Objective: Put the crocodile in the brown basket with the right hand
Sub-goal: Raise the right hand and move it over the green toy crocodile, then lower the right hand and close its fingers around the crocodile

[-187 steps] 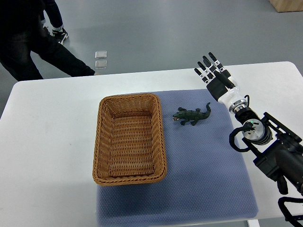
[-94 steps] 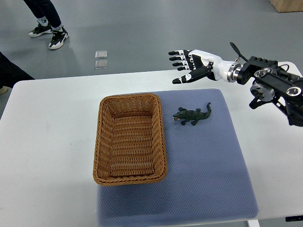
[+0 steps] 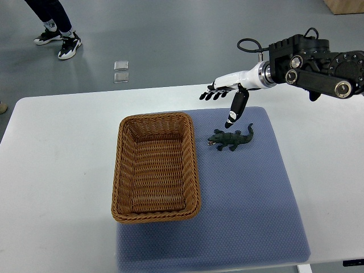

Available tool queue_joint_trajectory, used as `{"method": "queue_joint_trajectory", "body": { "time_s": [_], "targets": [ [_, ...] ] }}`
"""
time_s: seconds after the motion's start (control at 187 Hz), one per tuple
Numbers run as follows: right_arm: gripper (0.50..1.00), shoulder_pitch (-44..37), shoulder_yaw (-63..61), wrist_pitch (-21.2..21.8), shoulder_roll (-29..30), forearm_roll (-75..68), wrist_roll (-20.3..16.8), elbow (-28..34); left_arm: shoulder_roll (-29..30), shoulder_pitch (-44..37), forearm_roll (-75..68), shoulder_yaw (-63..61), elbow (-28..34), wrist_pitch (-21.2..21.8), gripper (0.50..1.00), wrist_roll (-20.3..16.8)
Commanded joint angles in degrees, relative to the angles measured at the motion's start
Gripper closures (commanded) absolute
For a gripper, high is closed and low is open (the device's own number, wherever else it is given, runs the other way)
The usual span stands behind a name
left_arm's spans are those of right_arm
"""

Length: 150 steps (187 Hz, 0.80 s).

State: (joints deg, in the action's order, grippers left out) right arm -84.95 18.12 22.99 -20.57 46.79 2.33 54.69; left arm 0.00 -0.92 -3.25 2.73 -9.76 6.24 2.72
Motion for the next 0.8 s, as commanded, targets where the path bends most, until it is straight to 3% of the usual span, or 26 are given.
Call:
{"method": "queue_joint_trajectory", "body": {
  "time_s": [0.0,0.796],
  "targets": [
    [0.566,-0.04,1.74,0.04,-0.17,2.25,-0.75,0.51,0.0,0.04,0.0,0.0,0.27,0.0,0.5,0.01],
    [0.574,7.6,2.0,-6.81,1.33,3.57,-1.89,-1.07,0.0,-0.05,0.0,-0.09,0.44,0.0,0.5,0.01]
  ]
}}
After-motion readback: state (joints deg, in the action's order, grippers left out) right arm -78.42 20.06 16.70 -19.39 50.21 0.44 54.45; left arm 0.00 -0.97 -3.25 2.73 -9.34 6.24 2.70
